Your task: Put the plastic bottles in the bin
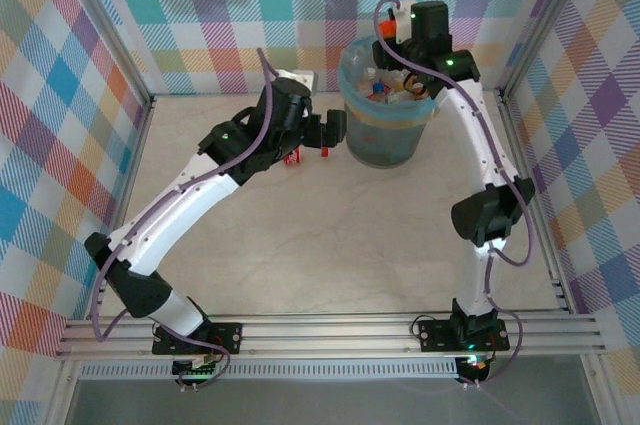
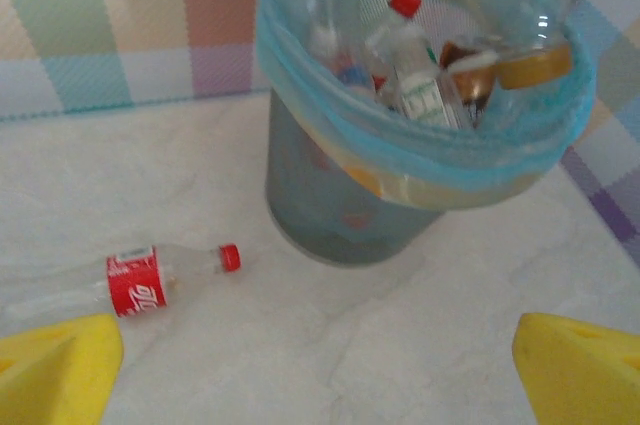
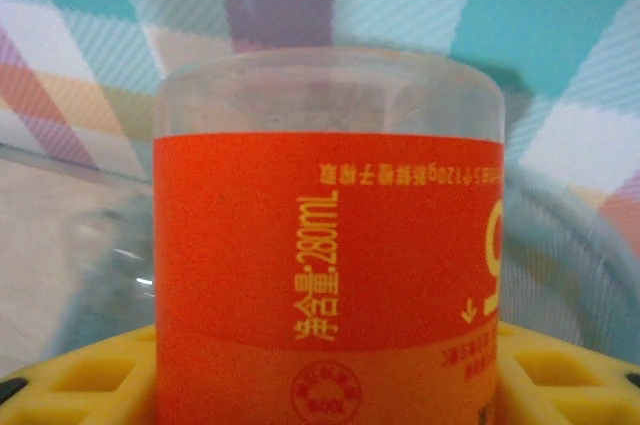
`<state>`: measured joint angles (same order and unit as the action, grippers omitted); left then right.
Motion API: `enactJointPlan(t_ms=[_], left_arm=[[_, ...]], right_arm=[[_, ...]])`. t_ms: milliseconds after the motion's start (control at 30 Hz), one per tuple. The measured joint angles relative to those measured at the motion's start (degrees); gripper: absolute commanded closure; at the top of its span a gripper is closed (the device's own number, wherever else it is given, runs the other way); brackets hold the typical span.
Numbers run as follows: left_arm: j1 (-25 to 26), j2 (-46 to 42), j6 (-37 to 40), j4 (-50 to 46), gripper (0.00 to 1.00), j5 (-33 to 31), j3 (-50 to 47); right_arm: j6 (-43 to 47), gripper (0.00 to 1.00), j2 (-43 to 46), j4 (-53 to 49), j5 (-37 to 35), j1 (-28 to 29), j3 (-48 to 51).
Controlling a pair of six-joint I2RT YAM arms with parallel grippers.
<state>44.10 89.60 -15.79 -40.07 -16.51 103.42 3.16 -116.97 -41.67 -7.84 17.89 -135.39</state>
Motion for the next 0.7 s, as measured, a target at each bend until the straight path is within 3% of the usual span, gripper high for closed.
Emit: enactJointPlan(t_ms=[133, 700], left_arm=[[0.00, 1.11, -0.72, -0.48, 0.00, 1.99, 0.00], [0.00, 1.03, -1.29, -0.68, 0.00, 2.34, 0.00]], right_arm=[[-2.03, 0.18, -4.31, -3.06, -1.95, 0.09, -0.90], [-3.93, 0.23, -2.16, -4.76, -3.04, 0.92, -3.15]])
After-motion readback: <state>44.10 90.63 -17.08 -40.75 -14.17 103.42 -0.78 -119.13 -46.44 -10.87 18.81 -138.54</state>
